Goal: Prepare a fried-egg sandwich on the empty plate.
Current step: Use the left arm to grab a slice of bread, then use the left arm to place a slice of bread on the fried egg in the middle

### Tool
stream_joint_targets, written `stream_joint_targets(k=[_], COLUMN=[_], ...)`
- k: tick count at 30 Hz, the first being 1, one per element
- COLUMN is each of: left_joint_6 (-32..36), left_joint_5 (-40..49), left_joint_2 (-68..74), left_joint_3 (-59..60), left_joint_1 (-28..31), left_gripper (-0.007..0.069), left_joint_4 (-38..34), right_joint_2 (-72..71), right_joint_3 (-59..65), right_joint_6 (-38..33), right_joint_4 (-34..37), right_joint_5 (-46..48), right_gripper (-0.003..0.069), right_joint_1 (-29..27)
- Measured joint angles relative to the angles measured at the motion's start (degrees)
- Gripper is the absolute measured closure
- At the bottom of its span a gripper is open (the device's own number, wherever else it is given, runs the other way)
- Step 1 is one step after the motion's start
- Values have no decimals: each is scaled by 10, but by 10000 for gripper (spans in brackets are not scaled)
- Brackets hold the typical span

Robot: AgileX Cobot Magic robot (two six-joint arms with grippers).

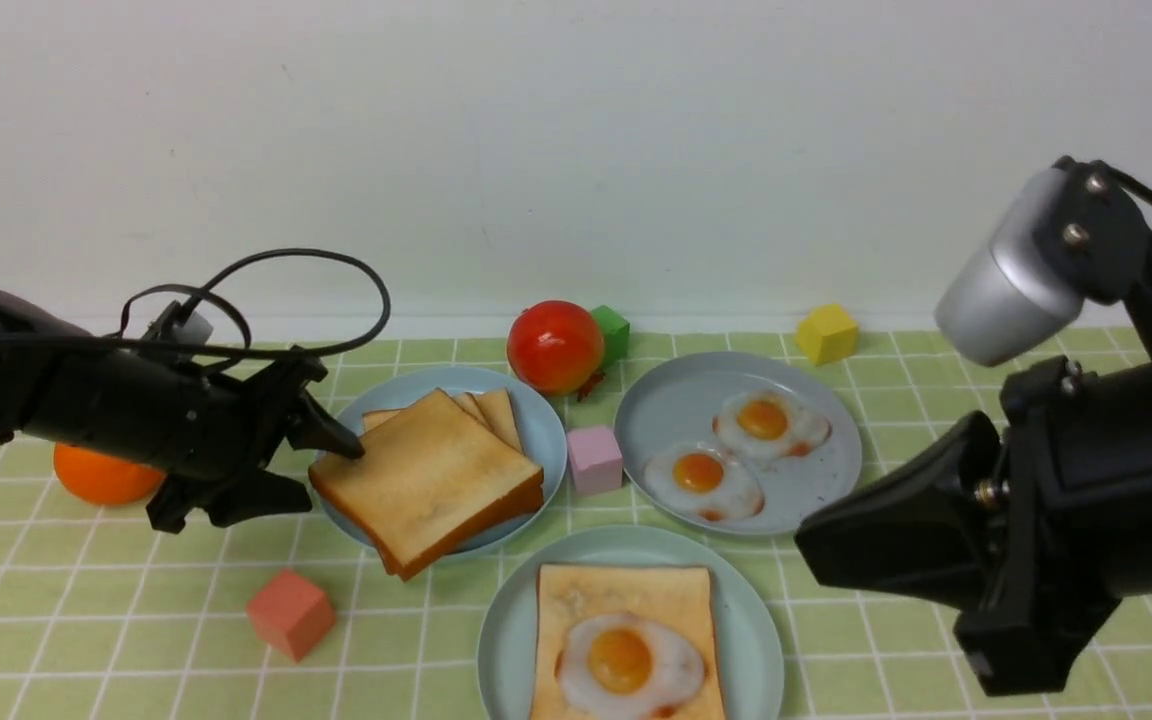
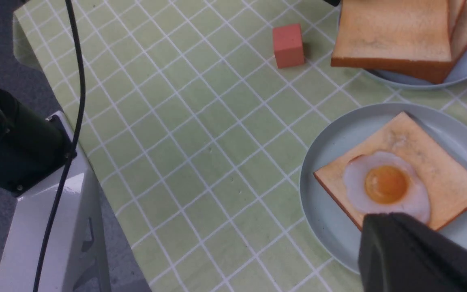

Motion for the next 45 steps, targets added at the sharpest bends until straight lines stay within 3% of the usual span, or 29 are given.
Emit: stream_joint_targets(k=[3, 7, 9, 13, 18, 20, 24, 25, 28, 37, 45], left_joint_6=[14, 20, 23, 25, 37, 76, 211, 218, 327, 385, 398], left_joint_5=[0, 1, 1, 10, 23, 47, 143, 148, 204, 129, 89], left_joint_2=[0, 0, -1, -20, -64, -100, -148, -148, -144, -60, -1], left_joint_3=[0, 0, 0, 0, 0, 0, 0, 0, 0, 0, 0], left_joint_1=[0, 0, 0, 0, 0, 0, -19, -21, -71, -168, -181], left_gripper=[217, 328, 438, 562, 561, 561, 561, 561, 561, 561, 561], left_joint_4=[-6, -13, -14, -9, 21, 29, 2, 0, -23, -61, -94], right_joint_2=[0, 0, 0, 0, -6, -13, -22, -23, -23, -23, -23], right_joint_3=[0, 0, 0, 0, 0, 0, 0, 0, 0, 0, 0], right_joint_6=[-2, -2, 0, 5, 9, 19, 57, 60, 79, 143, 146], right_joint_4=[0, 0, 0, 0, -7, -26, -75, -77, -97, -99, -99], right_joint_5=[-1, -1, -1, -1, 6, 20, 58, 61, 84, 67, 62], right_gripper=[671, 671, 671, 668, 659, 653, 646, 645, 641, 627, 616], right_joint_1=[0, 0, 0, 0, 0, 0, 0, 0, 0, 0, 0])
